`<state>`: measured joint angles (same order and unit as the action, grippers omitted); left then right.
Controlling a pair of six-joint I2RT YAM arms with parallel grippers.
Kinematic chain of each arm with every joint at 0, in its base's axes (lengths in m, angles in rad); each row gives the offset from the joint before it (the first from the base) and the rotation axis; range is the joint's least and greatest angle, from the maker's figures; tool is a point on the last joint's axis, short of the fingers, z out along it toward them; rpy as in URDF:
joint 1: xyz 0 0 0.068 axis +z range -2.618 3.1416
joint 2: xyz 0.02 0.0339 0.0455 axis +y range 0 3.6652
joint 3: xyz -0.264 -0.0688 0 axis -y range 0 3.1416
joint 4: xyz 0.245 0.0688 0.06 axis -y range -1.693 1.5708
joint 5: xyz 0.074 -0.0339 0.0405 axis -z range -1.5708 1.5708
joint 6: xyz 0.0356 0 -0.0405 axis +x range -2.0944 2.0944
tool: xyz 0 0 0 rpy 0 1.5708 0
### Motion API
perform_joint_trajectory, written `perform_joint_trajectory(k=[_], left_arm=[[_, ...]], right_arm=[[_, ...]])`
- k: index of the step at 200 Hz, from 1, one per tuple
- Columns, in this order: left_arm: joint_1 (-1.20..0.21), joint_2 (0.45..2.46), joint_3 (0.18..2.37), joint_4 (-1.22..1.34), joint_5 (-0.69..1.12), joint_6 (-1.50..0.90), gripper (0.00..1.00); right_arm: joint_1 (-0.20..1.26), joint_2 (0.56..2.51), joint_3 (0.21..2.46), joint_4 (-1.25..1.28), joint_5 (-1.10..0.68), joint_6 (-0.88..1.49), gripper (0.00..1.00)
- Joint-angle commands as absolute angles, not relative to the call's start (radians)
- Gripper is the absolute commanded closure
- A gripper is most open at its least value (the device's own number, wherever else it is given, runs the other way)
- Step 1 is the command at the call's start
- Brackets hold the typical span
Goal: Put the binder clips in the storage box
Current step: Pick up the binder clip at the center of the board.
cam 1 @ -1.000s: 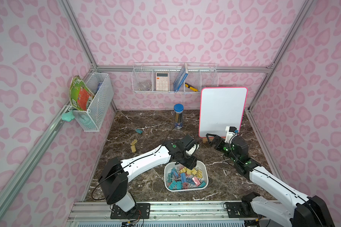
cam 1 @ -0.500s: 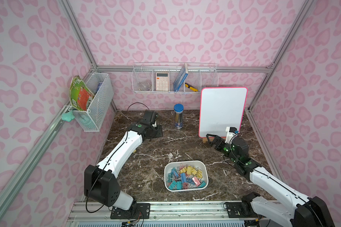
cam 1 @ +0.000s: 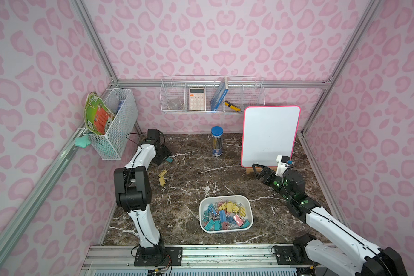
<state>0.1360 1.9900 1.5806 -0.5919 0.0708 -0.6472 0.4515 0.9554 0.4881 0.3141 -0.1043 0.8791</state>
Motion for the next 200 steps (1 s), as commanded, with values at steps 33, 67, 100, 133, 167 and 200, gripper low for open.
perform_joint_trajectory(k=[33, 67, 100, 133, 167, 200], left_arm=[[0.192, 2.133, 1.675, -0.567, 0.209, -0.648, 0.43], [0.194, 2.143, 1.657, -0.553, 0.256, -0.65, 0.61], [0.193, 2.148, 1.648, -0.558, 0.286, -0.655, 0.84], [0.194, 2.085, 1.61, -0.538, 0.436, -0.675, 1.0], [0.177, 1.878, 1.461, -0.411, 0.663, -0.811, 1.0], [0.072, 1.682, 1.316, -0.219, 0.858, -1.04, 1.0]], right_arm=[[0.453, 0.948, 0.484, 0.305, -0.107, 0.878, 0.02], [0.454, 0.943, 0.479, 0.304, -0.106, 0.885, 0.01], [0.462, 0.955, 0.493, 0.309, -0.107, 0.886, 0.02], [0.517, 1.0, 0.549, 0.332, -0.13, 0.808, 0.01], [0.629, 1.107, 0.642, 0.373, -0.143, 0.71, 0.01], [0.67, 1.233, 0.684, 0.548, -0.213, 0.714, 0.01]])
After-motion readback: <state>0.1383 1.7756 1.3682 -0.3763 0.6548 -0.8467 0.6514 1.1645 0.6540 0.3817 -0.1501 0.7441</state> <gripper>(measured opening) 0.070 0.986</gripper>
